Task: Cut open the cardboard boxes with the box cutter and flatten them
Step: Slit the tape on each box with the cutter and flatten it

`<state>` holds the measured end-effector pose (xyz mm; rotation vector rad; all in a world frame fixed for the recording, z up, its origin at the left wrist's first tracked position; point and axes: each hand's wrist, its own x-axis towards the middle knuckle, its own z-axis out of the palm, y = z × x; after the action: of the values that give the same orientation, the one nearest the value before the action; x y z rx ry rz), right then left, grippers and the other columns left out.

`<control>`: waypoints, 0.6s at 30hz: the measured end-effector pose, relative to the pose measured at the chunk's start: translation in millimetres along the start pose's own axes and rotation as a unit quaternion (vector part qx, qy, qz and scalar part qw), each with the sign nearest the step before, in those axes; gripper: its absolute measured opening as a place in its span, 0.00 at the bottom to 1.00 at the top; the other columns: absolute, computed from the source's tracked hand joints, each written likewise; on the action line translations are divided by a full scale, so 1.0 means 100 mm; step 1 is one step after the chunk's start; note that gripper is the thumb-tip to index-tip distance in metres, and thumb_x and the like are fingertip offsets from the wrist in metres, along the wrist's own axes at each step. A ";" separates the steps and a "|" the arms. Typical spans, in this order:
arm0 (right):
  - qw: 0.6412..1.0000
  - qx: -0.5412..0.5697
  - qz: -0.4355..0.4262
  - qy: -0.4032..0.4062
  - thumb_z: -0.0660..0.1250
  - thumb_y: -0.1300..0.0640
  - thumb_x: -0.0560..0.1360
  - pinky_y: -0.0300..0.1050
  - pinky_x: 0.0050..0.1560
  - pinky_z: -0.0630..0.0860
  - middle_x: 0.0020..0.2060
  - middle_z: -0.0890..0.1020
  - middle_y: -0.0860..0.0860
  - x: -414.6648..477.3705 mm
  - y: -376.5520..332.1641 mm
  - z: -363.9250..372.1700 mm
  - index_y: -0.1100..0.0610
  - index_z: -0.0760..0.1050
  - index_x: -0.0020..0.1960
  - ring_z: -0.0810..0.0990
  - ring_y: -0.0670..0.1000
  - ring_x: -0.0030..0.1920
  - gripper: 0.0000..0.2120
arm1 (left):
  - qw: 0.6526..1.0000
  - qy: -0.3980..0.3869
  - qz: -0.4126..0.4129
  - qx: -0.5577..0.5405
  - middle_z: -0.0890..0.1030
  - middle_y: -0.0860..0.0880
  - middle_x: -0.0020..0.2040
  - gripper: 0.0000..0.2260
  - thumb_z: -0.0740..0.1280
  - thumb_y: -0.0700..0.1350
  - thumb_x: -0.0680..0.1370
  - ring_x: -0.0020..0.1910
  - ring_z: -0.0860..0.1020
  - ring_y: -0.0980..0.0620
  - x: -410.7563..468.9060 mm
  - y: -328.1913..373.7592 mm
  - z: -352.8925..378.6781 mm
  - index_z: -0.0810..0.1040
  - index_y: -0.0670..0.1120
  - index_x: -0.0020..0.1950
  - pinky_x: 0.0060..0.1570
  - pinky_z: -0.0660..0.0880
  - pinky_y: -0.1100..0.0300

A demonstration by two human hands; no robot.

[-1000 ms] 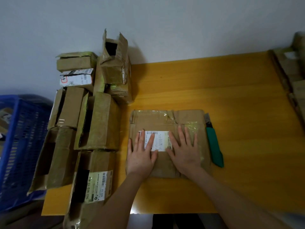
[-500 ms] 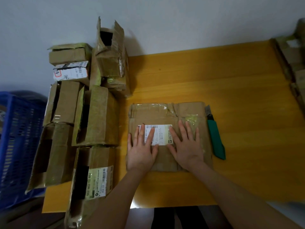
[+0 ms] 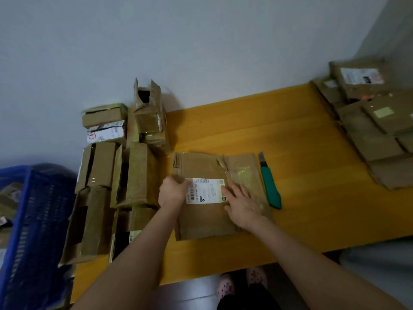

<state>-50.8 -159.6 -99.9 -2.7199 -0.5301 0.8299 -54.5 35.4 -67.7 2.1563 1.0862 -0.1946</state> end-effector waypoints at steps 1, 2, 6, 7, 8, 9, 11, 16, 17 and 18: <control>1.000 0.027 0.005 0.013 0.56 0.48 0.81 0.58 0.76 0.46 0.78 0.42 0.48 -0.02 -0.02 -0.05 0.43 0.44 0.78 0.40 0.56 0.77 0.30 | 1.000 0.012 0.022 -0.002 0.81 0.45 0.57 0.21 0.68 0.55 0.77 0.54 0.80 0.44 -0.01 0.09 -0.08 0.74 0.44 0.64 0.50 0.78 0.51; 0.998 0.049 0.013 0.037 0.57 0.48 0.81 0.58 0.76 0.49 0.78 0.45 0.49 -0.05 -0.04 -0.13 0.43 0.46 0.78 0.44 0.57 0.78 0.30 | 0.999 0.026 0.047 -0.008 0.81 0.46 0.56 0.18 0.66 0.54 0.78 0.54 0.80 0.44 -0.04 0.22 -0.19 0.75 0.44 0.63 0.48 0.77 0.52; 0.972 0.169 0.095 0.135 0.63 0.45 0.78 0.55 0.74 0.60 0.78 0.50 0.52 -0.20 -0.02 -0.60 0.49 0.48 0.79 0.54 0.56 0.77 0.35 | 0.986 0.070 0.142 -0.050 0.79 0.44 0.48 0.13 0.61 0.52 0.81 0.48 0.78 0.45 -0.19 0.76 -0.60 0.74 0.41 0.53 0.44 0.73 0.52; 0.960 0.207 0.112 0.154 0.64 0.44 0.77 0.55 0.73 0.61 0.78 0.50 0.52 -0.24 0.02 -0.73 0.50 0.48 0.79 0.55 0.57 0.76 0.38 | 0.982 0.078 0.160 -0.060 0.79 0.44 0.47 0.13 0.61 0.51 0.81 0.46 0.78 0.45 -0.23 0.89 -0.67 0.74 0.41 0.51 0.44 0.73 0.52; 0.945 0.247 0.127 0.174 0.66 0.43 0.76 0.56 0.72 0.62 0.78 0.51 0.52 -0.28 0.08 -0.86 0.51 0.48 0.79 0.56 0.57 0.76 0.40 | 0.979 0.084 0.174 -0.070 0.78 0.44 0.45 0.13 0.61 0.51 0.82 0.46 0.78 0.45 -0.28 1.01 -0.72 0.74 0.41 0.50 0.45 0.74 0.51; 0.926 0.291 0.141 0.195 0.68 0.42 0.74 0.57 0.71 0.63 0.77 0.52 0.53 -0.32 0.15 -0.98 0.51 0.48 0.79 0.57 0.57 0.75 0.43 | 0.976 0.086 0.181 -0.082 0.78 0.45 0.43 0.13 0.60 0.51 0.82 0.45 0.78 0.45 -0.32 1.12 -0.75 0.73 0.42 0.49 0.46 0.75 0.51; 0.885 0.371 0.170 0.225 0.71 0.41 0.72 0.58 0.72 0.62 0.77 0.55 0.54 -0.39 0.34 -1.23 0.53 0.48 0.79 0.58 0.58 0.75 0.46 | 0.974 0.084 0.183 -0.106 0.76 0.47 0.41 0.12 0.59 0.51 0.83 0.43 0.77 0.47 -0.40 1.29 -0.74 0.73 0.42 0.48 0.46 0.75 0.52; 0.797 0.515 0.194 0.248 0.74 0.43 0.69 0.57 0.71 0.63 0.76 0.59 0.56 -0.55 0.93 -1.74 0.57 0.47 0.79 0.62 0.59 0.74 0.51 | 0.967 0.035 0.165 -0.190 0.79 0.44 0.46 0.17 0.57 0.54 0.82 0.47 0.80 0.43 -0.57 1.67 -0.45 0.76 0.41 0.51 0.52 0.78 0.47; 0.790 0.521 0.195 0.257 0.75 0.45 0.70 0.57 0.71 0.64 0.75 0.60 0.56 -0.58 1.07 -1.82 0.57 0.48 0.79 0.63 0.59 0.73 0.50 | 0.967 0.026 0.160 -0.196 0.80 0.43 0.47 0.18 0.57 0.54 0.82 0.48 0.79 0.42 -0.61 1.77 -0.34 0.76 0.40 0.53 0.53 0.77 0.47; 0.790 0.515 0.197 0.268 0.75 0.47 0.70 0.57 0.70 0.65 0.74 0.63 0.56 -0.60 1.21 -1.89 0.57 0.50 0.78 0.65 0.59 0.72 0.48 | 0.967 0.014 0.154 -0.202 0.80 0.42 0.48 0.18 0.57 0.54 0.82 0.49 0.79 0.42 -0.66 1.87 -0.23 0.76 0.40 0.54 0.53 0.77 0.46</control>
<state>44.7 -317.7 41.3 -1.8423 0.5173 0.2175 40.5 -66.9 74.7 1.9225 0.7158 0.1866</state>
